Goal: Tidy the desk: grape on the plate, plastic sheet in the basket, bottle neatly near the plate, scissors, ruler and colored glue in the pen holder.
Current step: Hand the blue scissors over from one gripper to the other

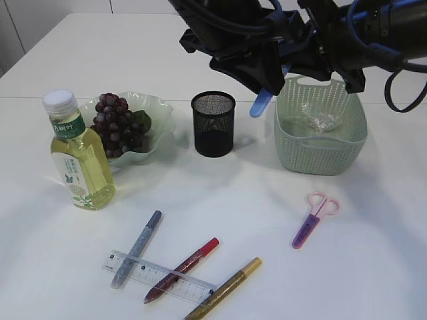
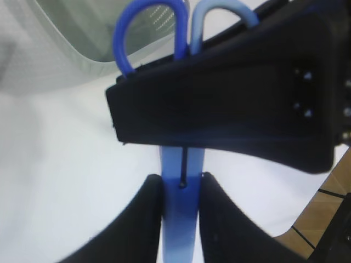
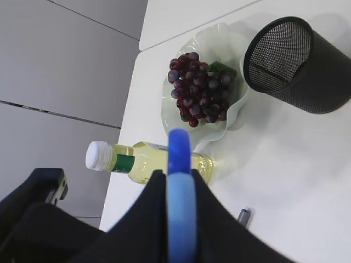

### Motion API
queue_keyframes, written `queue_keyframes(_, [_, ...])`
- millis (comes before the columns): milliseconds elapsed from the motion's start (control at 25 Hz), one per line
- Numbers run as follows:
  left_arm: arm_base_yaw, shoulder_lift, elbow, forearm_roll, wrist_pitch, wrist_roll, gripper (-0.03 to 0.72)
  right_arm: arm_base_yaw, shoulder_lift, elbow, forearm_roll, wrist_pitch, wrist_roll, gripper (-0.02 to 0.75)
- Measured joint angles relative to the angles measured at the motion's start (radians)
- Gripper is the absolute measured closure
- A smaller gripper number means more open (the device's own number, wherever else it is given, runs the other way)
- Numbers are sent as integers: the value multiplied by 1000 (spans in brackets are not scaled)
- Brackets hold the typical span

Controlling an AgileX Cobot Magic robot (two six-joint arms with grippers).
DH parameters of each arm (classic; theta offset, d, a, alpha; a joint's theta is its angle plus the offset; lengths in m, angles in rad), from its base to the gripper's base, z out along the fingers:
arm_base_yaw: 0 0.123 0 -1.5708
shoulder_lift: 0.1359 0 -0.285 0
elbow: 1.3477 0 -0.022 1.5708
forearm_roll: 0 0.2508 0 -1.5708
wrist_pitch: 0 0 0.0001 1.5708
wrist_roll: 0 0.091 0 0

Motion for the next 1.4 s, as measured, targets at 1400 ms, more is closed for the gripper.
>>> queue_keyframes(1400, [2, 0, 0, 1, 41, 0, 440, 0, 0, 0, -6, 0, -7, 653])
